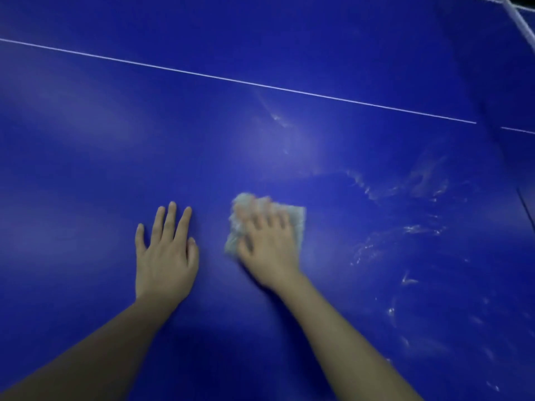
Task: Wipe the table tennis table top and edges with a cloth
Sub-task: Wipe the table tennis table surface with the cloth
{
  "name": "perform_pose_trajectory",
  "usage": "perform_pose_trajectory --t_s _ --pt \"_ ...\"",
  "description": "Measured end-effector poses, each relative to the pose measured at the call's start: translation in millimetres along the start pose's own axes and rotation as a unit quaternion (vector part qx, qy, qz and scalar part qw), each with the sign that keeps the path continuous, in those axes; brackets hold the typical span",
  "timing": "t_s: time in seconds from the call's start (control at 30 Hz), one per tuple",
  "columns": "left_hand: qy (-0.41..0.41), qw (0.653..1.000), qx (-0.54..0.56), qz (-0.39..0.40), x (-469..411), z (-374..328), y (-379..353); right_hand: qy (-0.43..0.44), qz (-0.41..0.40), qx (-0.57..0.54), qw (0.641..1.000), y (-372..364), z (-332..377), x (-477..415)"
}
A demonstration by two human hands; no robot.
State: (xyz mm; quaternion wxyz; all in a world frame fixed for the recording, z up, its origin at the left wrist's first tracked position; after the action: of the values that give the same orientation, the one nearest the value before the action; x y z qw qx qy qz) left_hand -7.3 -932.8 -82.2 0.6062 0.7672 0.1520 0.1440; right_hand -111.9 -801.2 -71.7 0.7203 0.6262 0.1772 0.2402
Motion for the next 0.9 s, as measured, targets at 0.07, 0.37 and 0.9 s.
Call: perform_pose_trajectory --t_s 0.07,0.37,0.9 --pt "-0.002 1.0 -0.003 0.007 0 -2 1 0.093 0.046 -0.019 0.994 -2 16 0" --pt "0.007 1.0 0.016 0.016 -2 -2 0 -0.321 -0.017 -0.005 0.947 49 -228 -171" --pt "-0.004 1.0 -0.008 0.008 -6 -2 8 -0.216 -0.037 0.026 0.975 43 -161 -264"
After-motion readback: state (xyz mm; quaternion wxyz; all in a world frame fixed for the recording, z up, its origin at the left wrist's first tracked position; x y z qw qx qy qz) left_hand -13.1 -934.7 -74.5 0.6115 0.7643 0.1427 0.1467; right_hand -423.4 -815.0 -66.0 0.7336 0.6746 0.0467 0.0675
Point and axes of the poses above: each hand's wrist, its own x-axis away from the middle knuckle, its own y-axis out of the back of the hand, z = x × y, the point moved 9 cm from there along -x, towards the middle knuckle, and after that the axes turned 10 degrees about -y, right-handed, at the moved point
